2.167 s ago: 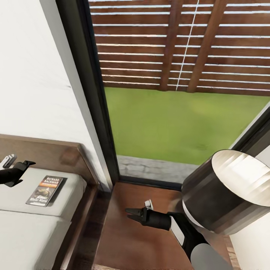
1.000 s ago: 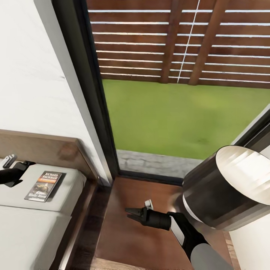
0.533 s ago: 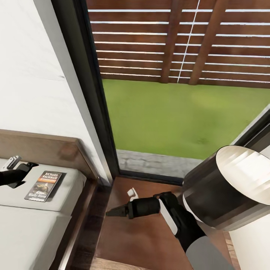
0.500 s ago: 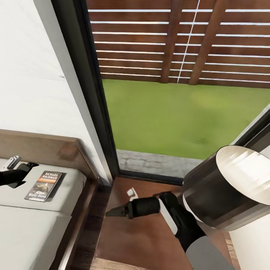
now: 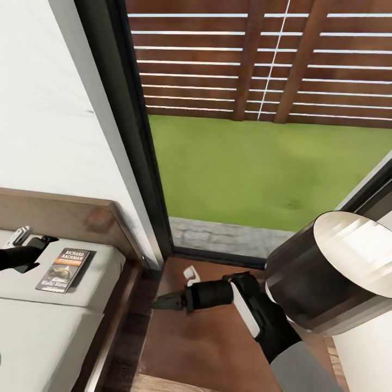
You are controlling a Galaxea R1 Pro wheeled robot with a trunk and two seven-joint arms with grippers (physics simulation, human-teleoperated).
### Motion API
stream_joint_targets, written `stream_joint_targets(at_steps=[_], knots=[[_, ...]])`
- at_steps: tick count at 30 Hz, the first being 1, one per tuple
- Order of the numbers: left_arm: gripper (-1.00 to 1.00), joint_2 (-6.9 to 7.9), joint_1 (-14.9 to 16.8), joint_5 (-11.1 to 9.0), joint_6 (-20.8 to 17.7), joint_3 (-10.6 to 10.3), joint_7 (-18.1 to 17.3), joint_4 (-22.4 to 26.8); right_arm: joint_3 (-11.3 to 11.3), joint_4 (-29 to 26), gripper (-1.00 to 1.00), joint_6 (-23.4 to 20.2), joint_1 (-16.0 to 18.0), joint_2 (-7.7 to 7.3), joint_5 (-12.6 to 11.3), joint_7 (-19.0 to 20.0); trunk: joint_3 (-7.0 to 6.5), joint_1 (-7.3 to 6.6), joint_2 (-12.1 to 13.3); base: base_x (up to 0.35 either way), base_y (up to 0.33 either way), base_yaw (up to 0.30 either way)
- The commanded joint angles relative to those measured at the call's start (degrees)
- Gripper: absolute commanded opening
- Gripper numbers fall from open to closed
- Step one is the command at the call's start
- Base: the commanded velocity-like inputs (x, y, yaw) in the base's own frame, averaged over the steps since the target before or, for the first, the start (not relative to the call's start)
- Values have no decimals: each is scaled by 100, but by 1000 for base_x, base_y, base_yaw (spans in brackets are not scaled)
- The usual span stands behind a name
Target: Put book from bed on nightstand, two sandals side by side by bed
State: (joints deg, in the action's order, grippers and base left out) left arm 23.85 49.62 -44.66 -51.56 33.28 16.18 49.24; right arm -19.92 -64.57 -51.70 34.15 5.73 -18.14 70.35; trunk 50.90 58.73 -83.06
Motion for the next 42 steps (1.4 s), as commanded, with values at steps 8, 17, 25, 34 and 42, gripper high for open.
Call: stream_joint_targets(at_steps=[8, 17, 25, 34, 42], knots=[[100, -3, -5, -61, -15, 2, 36, -213, -2, -571, 100, 11, 3, -15, -177, 164, 4, 0, -2, 0, 0, 0], [100, -3, -5, -61, -21, 3, 35, -234, -20, -644, 100, 59, 3, -19, -185, 241, 4, 0, -2, 0, 0, 0], [100, -4, -5, -61, -12, 0, 27, -420, -36, -645, 100, 64, 3, -11, -152, 201, 4, 0, -2, 0, 0, 0], [100, -4, -5, -61, -11, -8, 20, -432, -47, -637, 100, 64, 3, 7, -146, 198, 61, 0, -2, 0, 0, 0], [100, -4, -5, -61, -4, -309, 10, -432, -49, -628, 100, 64, 3, 8, -146, 198, 133, 0, -2, 0, 0, 0]])
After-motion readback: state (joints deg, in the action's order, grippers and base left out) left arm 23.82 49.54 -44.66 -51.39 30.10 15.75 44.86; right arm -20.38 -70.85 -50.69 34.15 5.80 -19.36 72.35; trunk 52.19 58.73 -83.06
